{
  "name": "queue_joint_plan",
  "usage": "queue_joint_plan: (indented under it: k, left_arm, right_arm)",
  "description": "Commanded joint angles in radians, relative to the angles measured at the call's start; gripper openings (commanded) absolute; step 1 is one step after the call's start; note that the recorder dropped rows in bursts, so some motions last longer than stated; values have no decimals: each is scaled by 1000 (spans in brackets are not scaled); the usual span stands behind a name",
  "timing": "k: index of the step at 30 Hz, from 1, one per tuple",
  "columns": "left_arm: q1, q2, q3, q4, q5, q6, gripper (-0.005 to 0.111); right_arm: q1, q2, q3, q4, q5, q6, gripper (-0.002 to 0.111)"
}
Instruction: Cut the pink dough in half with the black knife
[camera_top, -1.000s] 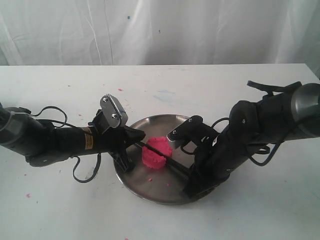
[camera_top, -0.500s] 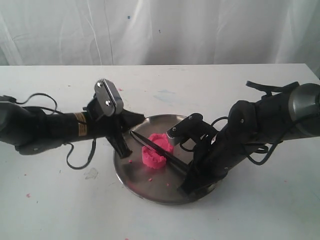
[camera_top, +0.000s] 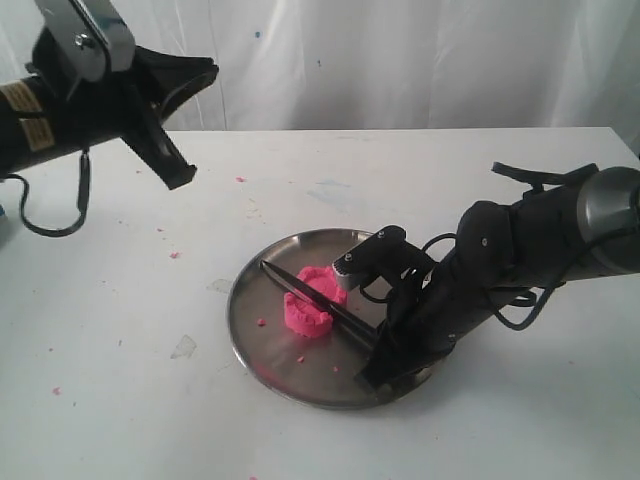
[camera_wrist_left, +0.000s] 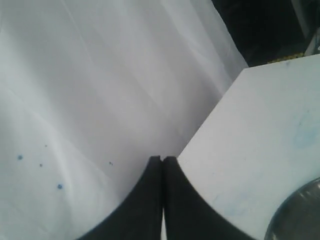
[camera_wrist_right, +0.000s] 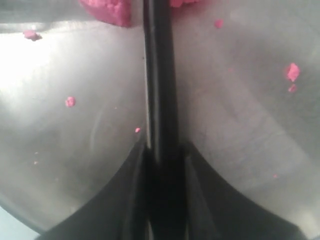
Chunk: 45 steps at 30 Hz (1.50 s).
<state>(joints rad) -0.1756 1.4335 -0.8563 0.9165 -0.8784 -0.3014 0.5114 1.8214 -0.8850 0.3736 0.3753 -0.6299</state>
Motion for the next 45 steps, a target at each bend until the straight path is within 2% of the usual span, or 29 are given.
queue_joint_plan:
  k: [1,9,12,16,20,25,32,45]
  left_arm:
    - [5,-165,119,34,228,-107,0]
    - [5,-403,374,34,852,-143,0]
    - [5,-495,422,32,1013,-143,0]
    - [5,-613,446,12,1152,-147,0]
    - [5,-680,487,-50,1172,-174,0]
    - [5,-707,527,-57,1079,-174,0]
    - [5,-707,529,-57,1057,-174,0]
    - [5,-707,529,-76,1027,-174,0]
  right_arm:
    - [0,24,8,-7,11,6,0]
    - [0,24,8,-7,39,6,0]
    - [0,24,8,-7,50,6,0]
    - [0,24,8,-7,52,6,0]
    - [3,24,8,-7,57,6,0]
    - [37,24,8,-11,98,-85,0]
    - [86,24,8,-11,110,-98,0]
    - [86,24,8,-16,76,-98,0]
